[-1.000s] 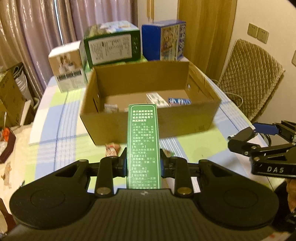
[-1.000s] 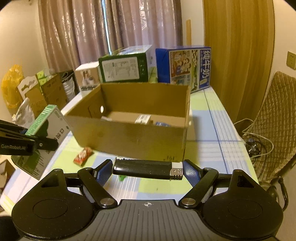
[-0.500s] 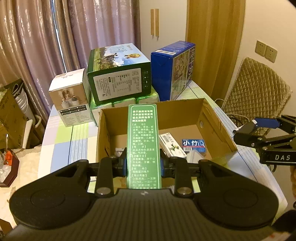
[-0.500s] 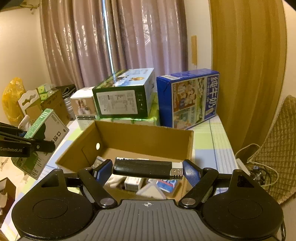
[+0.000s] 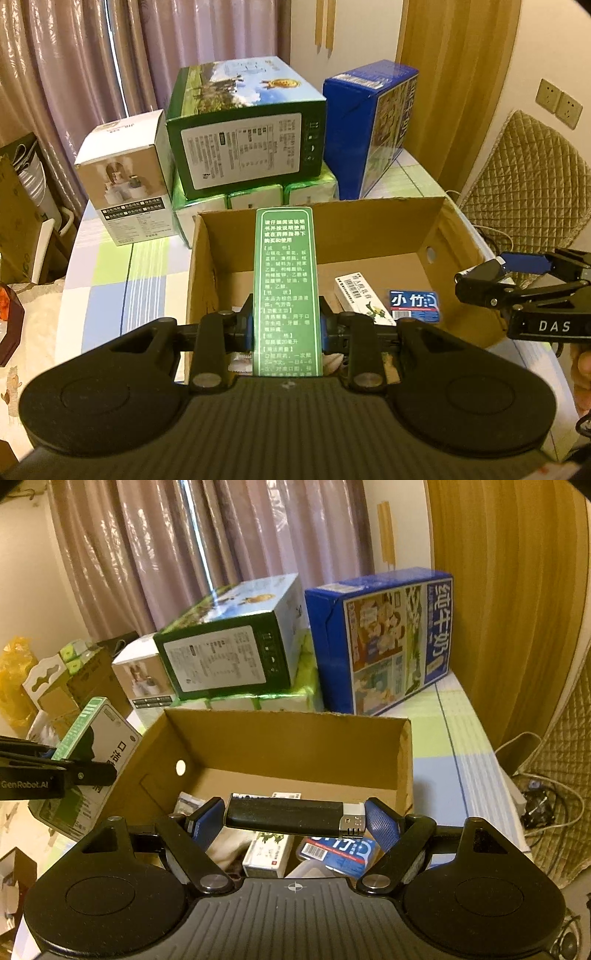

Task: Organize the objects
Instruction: 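Open the left tool to drop the green box while the right tool drops the lighter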

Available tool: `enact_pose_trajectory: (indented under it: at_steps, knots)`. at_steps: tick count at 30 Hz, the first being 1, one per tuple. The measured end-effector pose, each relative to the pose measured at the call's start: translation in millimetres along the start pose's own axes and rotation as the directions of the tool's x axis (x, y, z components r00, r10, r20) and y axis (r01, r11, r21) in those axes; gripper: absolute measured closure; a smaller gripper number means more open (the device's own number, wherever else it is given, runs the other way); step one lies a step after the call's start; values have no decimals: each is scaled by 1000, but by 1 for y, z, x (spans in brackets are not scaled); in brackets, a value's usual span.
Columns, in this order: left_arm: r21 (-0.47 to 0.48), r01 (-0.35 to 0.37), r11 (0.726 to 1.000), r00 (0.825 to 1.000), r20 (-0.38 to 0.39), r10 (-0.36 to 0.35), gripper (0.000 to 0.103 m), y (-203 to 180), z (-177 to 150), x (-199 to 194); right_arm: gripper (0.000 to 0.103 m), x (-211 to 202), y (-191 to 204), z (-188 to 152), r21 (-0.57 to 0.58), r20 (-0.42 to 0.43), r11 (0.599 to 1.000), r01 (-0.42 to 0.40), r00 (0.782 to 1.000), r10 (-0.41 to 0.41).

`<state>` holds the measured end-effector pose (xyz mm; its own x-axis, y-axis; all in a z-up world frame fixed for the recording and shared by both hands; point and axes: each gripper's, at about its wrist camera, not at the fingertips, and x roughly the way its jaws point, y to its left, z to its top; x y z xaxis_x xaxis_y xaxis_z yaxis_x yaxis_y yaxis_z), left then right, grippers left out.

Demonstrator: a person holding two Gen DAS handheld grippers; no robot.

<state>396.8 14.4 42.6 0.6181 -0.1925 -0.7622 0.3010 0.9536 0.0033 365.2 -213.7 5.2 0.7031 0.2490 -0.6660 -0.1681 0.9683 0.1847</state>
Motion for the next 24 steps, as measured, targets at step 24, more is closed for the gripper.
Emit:
enact_pose_trajectory:
  at_steps: [24]
  knots:
    - [-20, -23, 1000, 1000, 8, 23, 64, 14, 3, 28, 24, 24, -9, 5, 31, -24, 1000, -5, 1000, 6]
